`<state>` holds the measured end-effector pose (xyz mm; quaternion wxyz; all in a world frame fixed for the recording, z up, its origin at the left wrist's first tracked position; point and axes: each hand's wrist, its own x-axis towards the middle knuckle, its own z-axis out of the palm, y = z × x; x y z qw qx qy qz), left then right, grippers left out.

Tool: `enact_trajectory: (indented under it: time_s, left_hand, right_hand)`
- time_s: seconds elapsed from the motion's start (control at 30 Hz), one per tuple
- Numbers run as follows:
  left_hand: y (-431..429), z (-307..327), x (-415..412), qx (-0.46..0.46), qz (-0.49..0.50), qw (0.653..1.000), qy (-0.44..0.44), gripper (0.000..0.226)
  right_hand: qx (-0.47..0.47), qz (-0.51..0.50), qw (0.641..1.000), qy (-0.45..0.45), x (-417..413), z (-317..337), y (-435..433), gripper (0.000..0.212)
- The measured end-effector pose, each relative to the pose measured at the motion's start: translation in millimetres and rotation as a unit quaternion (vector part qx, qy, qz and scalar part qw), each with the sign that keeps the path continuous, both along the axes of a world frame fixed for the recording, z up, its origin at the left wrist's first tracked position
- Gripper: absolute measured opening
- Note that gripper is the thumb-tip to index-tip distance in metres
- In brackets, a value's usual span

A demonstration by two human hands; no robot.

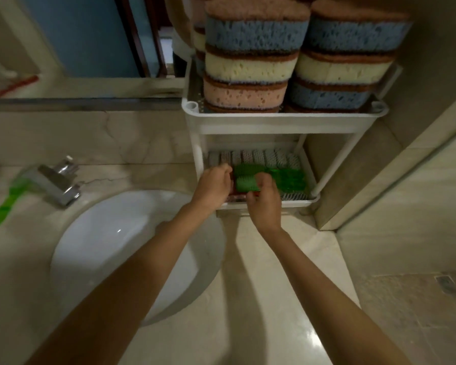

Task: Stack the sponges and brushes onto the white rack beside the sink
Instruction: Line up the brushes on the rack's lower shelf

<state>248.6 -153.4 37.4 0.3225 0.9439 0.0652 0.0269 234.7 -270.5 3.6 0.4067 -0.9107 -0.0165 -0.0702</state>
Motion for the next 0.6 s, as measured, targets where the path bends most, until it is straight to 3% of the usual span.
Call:
enact_trajectory:
  time_s: [0.17,0.27,0.43,0.6]
  left_hand:
    - [55.8,2.1,-95.3,-0.073,0.131,0.989,0.016,0.029]
    - [95.0,-12.7,-151.7,-0.084,0.196,0.975,0.069,0.031]
    - [168.4,-39.3,-219.7,-0.072,0.28,0.951,0.106,0.026]
    - [262.7,-45.8,-257.6,-0.06,0.347,0.93,0.107,0.027]
  right_hand:
    - [0.075,0.049,0.996,0.011,-47.0,12.2,50.9,0.018]
    - [0.088,0.092,0.989,0.07,-77.8,11.1,92.7,0.022]
    - [0.047,0.238,0.954,0.176,-126.0,-0.6,173.0,0.023]
    - [-0.002,0.341,0.916,0.214,-162.7,-6.6,267.3,0.024]
